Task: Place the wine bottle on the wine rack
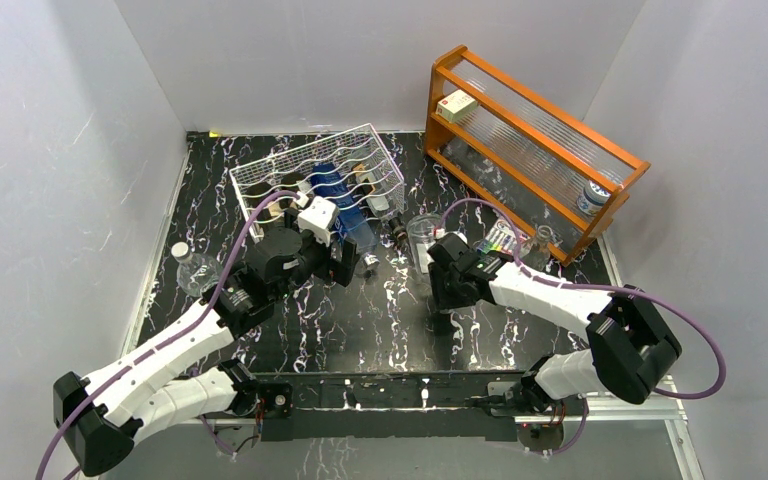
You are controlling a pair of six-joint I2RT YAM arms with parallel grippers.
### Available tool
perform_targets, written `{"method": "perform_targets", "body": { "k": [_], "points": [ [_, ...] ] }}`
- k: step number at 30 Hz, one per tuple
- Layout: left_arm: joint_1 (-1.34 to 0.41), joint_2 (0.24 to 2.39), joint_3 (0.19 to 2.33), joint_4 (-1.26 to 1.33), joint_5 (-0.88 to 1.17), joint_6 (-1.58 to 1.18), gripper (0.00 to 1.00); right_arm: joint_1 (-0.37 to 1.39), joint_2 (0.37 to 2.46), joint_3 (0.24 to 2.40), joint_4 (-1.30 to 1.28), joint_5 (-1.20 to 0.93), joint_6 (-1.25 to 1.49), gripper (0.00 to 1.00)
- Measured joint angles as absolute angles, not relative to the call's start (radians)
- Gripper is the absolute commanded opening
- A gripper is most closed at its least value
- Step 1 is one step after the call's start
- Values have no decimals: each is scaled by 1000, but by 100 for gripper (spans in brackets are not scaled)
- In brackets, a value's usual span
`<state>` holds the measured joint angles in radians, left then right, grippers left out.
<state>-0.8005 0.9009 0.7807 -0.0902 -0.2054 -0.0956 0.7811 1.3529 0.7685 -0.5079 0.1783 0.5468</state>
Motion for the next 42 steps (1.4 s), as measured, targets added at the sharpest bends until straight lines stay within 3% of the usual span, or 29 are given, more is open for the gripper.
{"method": "perform_targets", "body": {
  "k": [15,27,34,37,40,42],
  "points": [
    [-801,912,781,-91,-217,-88,98,781,1450,757,-373,256,544,61],
    [-801,912,781,-91,-221,-86,98,781,1467,729,-256,314,547,61],
    [-801,912,781,-91,-219,-85,98,781,1458,697,-191,354,533,44],
    [-801,912,781,-91,-213,-84,98,781,1452,681,-162,365,518,27],
    [-801,911,781,-91,-209,-83,98,781,1445,668,-142,372,517,4],
    [-801,910,781,-91,-209,-81,98,782,1440,659,-129,379,516,0]
  ]
}}
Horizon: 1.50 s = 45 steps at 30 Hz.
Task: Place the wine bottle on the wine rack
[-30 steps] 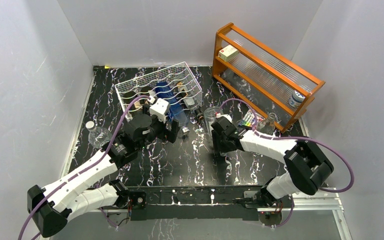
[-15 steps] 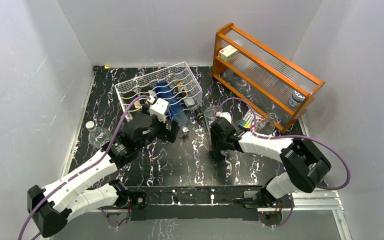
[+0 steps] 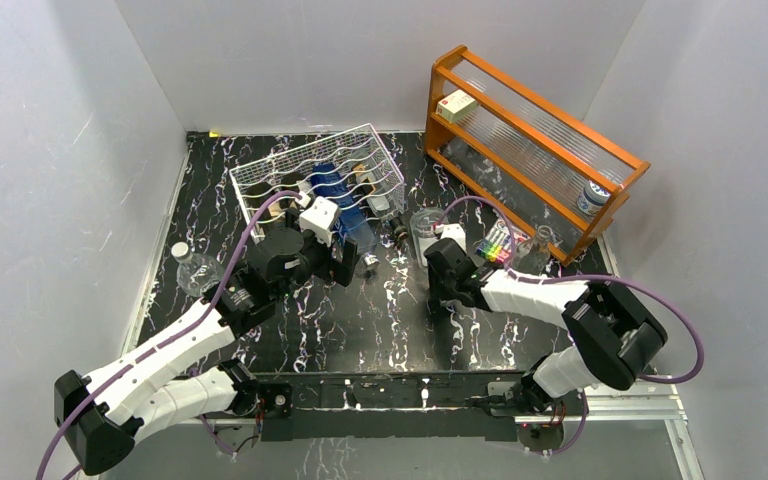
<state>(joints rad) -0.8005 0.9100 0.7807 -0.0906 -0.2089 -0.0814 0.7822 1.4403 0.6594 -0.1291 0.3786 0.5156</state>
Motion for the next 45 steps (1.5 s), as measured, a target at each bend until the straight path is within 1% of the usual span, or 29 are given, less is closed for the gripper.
{"method": "perform_targets", "body": {
  "k": [5,17,22,32,37,45],
  "points": [
    [-801,908,781,-91,-209,-81,98,782,1410,628,-102,379,506,0],
    [-801,900,781,-91,-210,-79,98,781,1236,507,-124,372,398,0],
    [-801,888,781,-91,-224,-83,98,781,1161,490,-116,373,364,0],
    [-801,852,844,-139,-330,-122,98,781,1056,492,-56,385,304,0],
    [-801,796,894,-159,-364,-143,98,781,1055,572,-115,360,280,0],
    [-801,715,935,-165,-371,-157,98,780,1169,863,-164,308,257,0]
  ]
}}
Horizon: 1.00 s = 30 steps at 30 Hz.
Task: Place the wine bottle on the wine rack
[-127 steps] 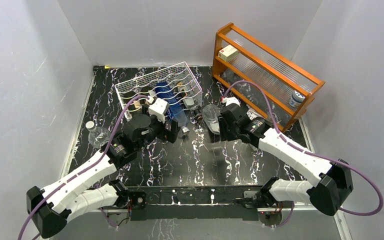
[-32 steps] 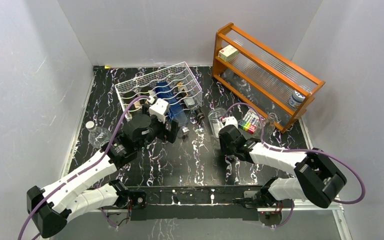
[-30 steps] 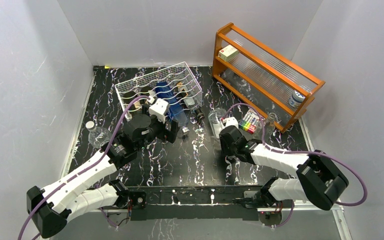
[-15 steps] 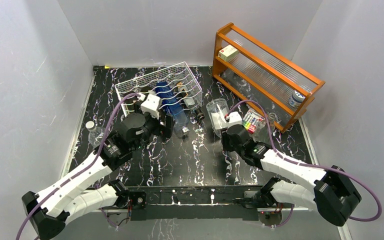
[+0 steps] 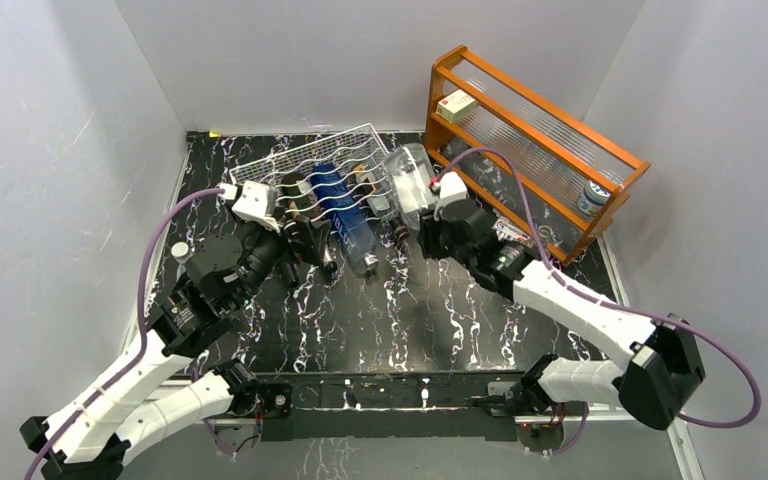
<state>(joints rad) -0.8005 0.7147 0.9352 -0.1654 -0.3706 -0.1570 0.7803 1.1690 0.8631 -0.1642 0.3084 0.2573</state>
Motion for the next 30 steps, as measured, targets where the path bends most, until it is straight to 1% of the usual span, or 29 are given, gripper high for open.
{"method": "perform_targets", "body": {
  "k": [9,19,25,30],
  "points": [
    [-801,699,944,-206,-370,-165,98,763,1464,1218,-223,197,245,0],
    [-801,643,965,-242,-375,-165,98,687,1809,1559,-334,44,268,0],
    [-801,638,965,-252,-378,-165,98,653,1966,1717,-412,15,290,0],
    [-801,638,965,-261,-379,-165,98,636,2052,1826,-491,-9,295,0]
  ]
}}
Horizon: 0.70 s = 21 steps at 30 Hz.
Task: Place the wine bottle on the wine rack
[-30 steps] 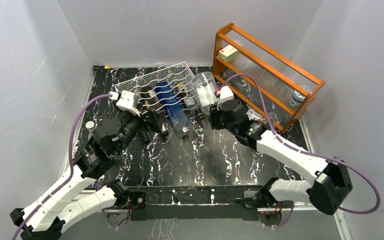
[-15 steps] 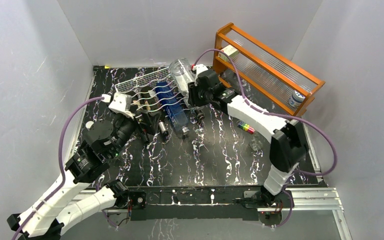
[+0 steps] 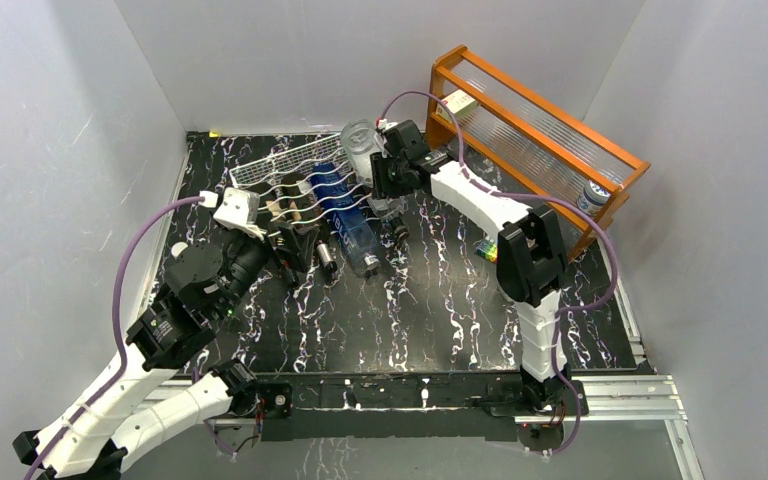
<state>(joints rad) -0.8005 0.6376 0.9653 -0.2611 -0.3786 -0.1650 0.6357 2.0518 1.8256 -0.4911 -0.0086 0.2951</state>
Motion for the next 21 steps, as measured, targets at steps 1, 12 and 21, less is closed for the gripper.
{"method": "perform_targets", "body": {
  "k": [1,12,21],
  "points": [
    [-801,638,965,-262,-379,-165,98,635,2065,1845,-501,-10,295,0],
    [-801,628,965,-263,-379,-165,98,628,2134,1973,-593,-19,298,2],
    [-801,628,965,-271,-379,-167,98,622,2170,2033,-621,-19,281,40]
  ]
}}
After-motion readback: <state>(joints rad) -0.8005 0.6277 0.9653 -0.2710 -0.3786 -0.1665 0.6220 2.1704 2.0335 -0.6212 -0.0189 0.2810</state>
